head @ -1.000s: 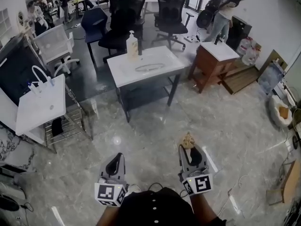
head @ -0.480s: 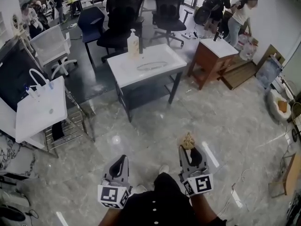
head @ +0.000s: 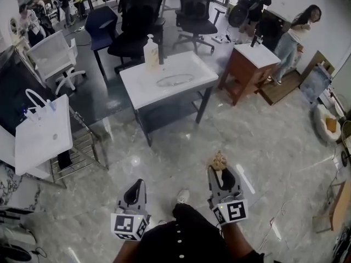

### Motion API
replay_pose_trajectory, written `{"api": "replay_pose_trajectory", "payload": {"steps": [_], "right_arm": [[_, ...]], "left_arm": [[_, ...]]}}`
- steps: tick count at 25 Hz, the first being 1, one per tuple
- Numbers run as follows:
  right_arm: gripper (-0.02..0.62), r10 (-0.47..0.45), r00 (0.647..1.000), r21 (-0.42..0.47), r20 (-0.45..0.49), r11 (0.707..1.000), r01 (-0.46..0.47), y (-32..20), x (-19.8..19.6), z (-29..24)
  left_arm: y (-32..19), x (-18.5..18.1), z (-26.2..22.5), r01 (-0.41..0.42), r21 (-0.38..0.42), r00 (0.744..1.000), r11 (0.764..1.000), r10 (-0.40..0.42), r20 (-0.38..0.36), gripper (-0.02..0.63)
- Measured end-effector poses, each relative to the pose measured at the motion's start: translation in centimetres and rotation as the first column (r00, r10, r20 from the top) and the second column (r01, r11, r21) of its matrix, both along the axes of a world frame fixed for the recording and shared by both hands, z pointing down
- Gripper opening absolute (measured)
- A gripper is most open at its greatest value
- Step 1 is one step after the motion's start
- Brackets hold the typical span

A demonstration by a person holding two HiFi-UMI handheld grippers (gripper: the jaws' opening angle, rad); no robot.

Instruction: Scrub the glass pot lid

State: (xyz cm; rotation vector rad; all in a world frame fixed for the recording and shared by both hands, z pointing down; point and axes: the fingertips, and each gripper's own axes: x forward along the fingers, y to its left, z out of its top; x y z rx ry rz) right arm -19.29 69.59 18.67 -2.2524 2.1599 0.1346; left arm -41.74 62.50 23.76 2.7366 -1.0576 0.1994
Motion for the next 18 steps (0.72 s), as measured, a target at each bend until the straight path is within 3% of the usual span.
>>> {"api": "replay_pose_trajectory", "payload": {"steps": [10,18], "right_arm": [[0.133,-0.025,1.0,0.006,-0.016,1.0,0.025,-9.0,8.1,-0.8],[0.133,-0.043,0.999,0.003,-0.003,0.999,0.043,-13.3,14.4,-0.2]], "left_arm": [[-9.3,8.3,-1.1,0.01,0.015,1.0,1.0,-0.01,0.007,0.028],[-14.1,13.9,-0.2,0.046,-0.042,0.999,0.998,-0.047,-0.004,0.028]]}}
